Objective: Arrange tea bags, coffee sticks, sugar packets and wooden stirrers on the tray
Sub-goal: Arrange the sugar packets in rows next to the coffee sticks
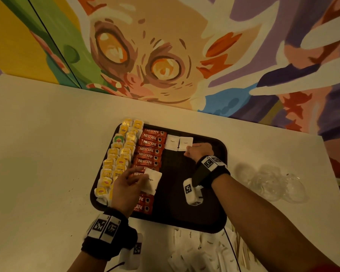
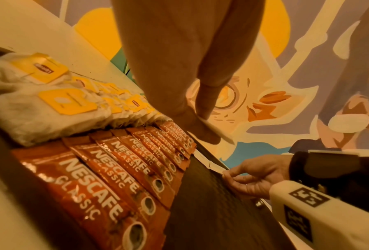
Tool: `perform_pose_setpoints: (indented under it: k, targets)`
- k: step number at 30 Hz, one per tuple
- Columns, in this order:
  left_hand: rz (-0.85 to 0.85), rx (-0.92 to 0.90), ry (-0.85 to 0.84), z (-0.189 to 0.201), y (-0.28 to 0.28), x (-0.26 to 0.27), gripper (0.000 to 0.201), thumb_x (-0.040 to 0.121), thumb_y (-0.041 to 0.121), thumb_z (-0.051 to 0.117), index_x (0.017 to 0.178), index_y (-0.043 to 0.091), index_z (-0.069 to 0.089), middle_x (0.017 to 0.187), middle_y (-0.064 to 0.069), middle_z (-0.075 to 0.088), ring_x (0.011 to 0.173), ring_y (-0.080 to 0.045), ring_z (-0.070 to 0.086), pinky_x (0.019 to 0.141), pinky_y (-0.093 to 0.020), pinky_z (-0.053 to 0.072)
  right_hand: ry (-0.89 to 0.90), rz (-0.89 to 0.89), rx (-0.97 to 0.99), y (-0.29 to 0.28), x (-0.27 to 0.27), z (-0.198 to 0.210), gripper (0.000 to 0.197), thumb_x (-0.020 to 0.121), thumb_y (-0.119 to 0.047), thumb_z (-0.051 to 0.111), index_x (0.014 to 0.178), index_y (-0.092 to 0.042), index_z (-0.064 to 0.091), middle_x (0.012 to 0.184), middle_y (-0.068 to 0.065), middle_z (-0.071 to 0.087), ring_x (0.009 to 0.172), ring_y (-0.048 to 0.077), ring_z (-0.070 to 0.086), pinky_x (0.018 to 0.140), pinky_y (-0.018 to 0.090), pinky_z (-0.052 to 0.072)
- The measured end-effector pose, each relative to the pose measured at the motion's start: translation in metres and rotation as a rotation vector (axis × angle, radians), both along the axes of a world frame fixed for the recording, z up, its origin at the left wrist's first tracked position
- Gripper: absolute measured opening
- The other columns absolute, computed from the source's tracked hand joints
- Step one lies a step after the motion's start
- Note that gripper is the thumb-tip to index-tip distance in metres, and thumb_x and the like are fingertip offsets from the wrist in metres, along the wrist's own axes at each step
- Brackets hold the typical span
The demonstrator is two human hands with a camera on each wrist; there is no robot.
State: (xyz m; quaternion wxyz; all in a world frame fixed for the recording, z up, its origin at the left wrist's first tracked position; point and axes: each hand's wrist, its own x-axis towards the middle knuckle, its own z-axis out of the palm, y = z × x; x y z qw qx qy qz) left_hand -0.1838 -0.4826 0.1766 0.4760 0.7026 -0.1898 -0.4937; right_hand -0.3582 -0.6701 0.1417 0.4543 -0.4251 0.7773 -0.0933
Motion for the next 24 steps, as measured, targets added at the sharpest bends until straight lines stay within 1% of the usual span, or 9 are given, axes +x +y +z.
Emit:
perform_pose_setpoints:
  k: [3, 6, 8, 10, 13, 15, 19, 22, 24]
  targets:
    - [0.003, 0.0, 0.011, 0.001, 0.0, 0.0, 0.018, 0.085, 0.012, 0.069, 0.098, 0.024, 0.064, 0.104, -0.005, 0.07, 0.097, -0.021, 0.068, 0.085, -0.047, 0.056, 0.061, 0.049, 0.001, -0.002, 0.003, -0.002, 0.036, 0.084, -0.023, 0.076, 0.116, -0.009, 0.068, 0.111, 0.005, 0.07, 0.106, 0.022, 0.066, 0.091, 0.03, 0.053]
    - [-0.002, -0.016, 0.032, 0.002, -0.001, -0.001, 0.018, 0.086, 0.009, 0.067, 0.098, 0.022, 0.063, 0.105, -0.004, 0.067, 0.098, -0.02, 0.066, 0.08, -0.043, 0.057, 0.015, 0.038, -0.015, -0.001, 0.004, -0.008, 0.037, 0.084, -0.024, 0.075, 0.117, -0.007, 0.067, 0.099, 0.008, 0.075, 0.097, 0.021, 0.071, 0.093, 0.037, 0.056]
    - [-0.027, -0.014, 0.024, 0.003, 0.0, -0.003, 0.018, 0.087, 0.008, 0.065, 0.1, 0.021, 0.061, 0.107, -0.001, 0.065, 0.099, -0.018, 0.064, 0.074, -0.038, 0.057, -0.003, 0.029, -0.034, 0.0, 0.003, -0.008, 0.04, 0.086, -0.025, 0.074, 0.12, -0.008, 0.064, 0.095, 0.008, 0.076, 0.096, 0.02, 0.072, 0.094, 0.038, 0.055]
    - [-0.046, 0.002, 0.019, 0.003, 0.0, -0.004, 0.018, 0.089, 0.009, 0.063, 0.102, 0.02, 0.059, 0.109, -0.002, 0.064, 0.102, -0.02, 0.062, 0.073, -0.038, 0.057, -0.018, 0.037, -0.05, 0.003, -0.001, -0.003, 0.042, 0.088, -0.027, 0.072, 0.124, -0.009, 0.06, 0.093, 0.007, 0.075, 0.095, 0.02, 0.072, 0.096, 0.038, 0.054]
    - [-0.059, 0.042, 0.039, 0.005, 0.003, -0.006, 0.02, 0.09, 0.009, 0.061, 0.107, 0.019, 0.058, 0.112, -0.005, 0.063, 0.104, -0.025, 0.061, 0.081, -0.047, 0.056, -0.069, 0.025, -0.107, 0.016, -0.005, 0.007, 0.036, 0.091, -0.023, 0.069, 0.123, -0.01, 0.06, 0.083, 0.004, 0.071, 0.08, 0.018, 0.073, 0.087, 0.038, 0.059]
    - [-0.08, 0.06, 0.054, 0.008, 0.007, -0.01, 0.019, 0.092, 0.008, 0.058, 0.109, 0.018, 0.058, 0.11, -0.003, 0.062, 0.101, -0.023, 0.06, 0.078, -0.042, 0.056, -0.119, 0.03, -0.155, 0.035, -0.009, 0.021, 0.029, 0.091, -0.02, 0.069, 0.118, -0.011, 0.062, 0.08, 0.001, 0.067, 0.072, 0.016, 0.07, 0.08, 0.037, 0.061]
    - [-0.16, 0.102, 0.037, 0.016, 0.02, -0.023, 0.013, 0.096, 0.011, 0.051, 0.102, 0.017, 0.06, 0.104, -0.003, 0.06, 0.089, -0.021, 0.059, 0.067, -0.033, 0.052, -0.215, 0.249, -0.154, 0.085, -0.027, 0.045, 0.017, 0.091, -0.021, 0.068, 0.107, -0.015, 0.064, 0.097, 0.002, 0.067, 0.077, 0.012, 0.068, 0.068, 0.027, 0.06]
    - [-0.233, 0.133, 0.015, 0.015, 0.036, -0.036, 0.016, 0.098, 0.014, 0.045, 0.096, 0.016, 0.062, 0.09, -0.003, 0.058, 0.076, -0.017, 0.054, 0.061, -0.031, 0.045, -0.218, 0.441, -0.138, 0.126, -0.046, 0.054, 0.011, 0.091, -0.022, 0.068, 0.101, -0.019, 0.065, 0.094, -0.003, 0.066, 0.075, 0.008, 0.067, 0.058, 0.016, 0.052]
    - [-0.319, 0.17, -0.021, 0.011, 0.049, -0.045, 0.021, 0.099, 0.019, 0.044, 0.102, 0.015, 0.064, 0.09, -0.004, 0.055, 0.075, -0.016, 0.051, 0.059, -0.028, 0.042, -0.199, 0.555, -0.12, 0.153, -0.059, 0.054, 0.007, 0.091, -0.022, 0.068, 0.098, -0.022, 0.066, 0.09, -0.007, 0.066, 0.075, 0.004, 0.064, 0.057, 0.012, 0.048]
